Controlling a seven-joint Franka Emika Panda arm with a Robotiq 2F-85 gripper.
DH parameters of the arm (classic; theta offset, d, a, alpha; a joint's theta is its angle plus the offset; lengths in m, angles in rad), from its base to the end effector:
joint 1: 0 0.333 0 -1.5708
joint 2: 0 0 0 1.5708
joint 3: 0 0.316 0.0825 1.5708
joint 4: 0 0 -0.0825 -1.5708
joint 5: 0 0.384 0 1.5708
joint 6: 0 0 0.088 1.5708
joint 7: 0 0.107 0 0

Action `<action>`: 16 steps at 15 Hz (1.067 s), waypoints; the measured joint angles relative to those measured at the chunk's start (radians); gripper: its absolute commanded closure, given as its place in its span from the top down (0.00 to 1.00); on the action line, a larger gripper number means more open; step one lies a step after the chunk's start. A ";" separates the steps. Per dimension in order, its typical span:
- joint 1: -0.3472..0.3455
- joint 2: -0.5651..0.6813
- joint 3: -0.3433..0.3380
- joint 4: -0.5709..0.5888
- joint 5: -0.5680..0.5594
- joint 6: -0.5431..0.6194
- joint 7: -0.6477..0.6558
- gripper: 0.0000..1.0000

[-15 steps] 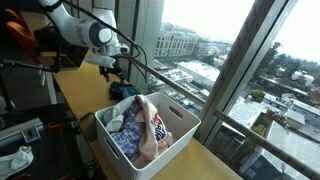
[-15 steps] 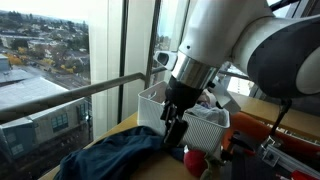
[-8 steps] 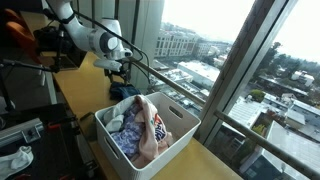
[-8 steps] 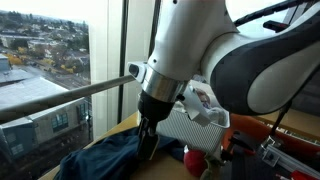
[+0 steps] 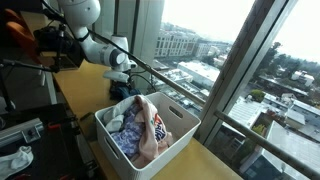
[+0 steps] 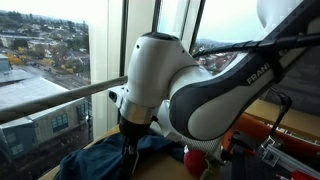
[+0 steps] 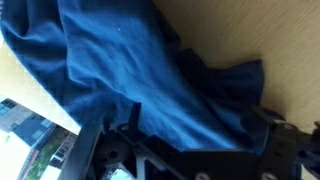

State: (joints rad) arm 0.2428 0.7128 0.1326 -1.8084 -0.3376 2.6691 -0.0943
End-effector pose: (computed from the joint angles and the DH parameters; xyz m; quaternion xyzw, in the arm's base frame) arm 0.6147 0.2458 0.1642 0.9319 0.3506 0.0861 0.0346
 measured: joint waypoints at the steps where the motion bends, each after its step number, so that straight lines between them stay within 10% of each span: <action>1: -0.003 0.024 0.000 0.024 0.007 -0.001 -0.015 1.00; 2: -0.005 0.045 -0.001 0.043 0.013 -0.001 -0.028 0.75; 12: -0.018 0.130 -0.001 0.120 0.043 -0.012 -0.075 0.07; 16: -0.018 0.110 -0.003 0.112 0.043 -0.016 -0.074 0.03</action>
State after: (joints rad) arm 0.2244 0.8226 0.1292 -1.6962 -0.2950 2.6535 -0.1685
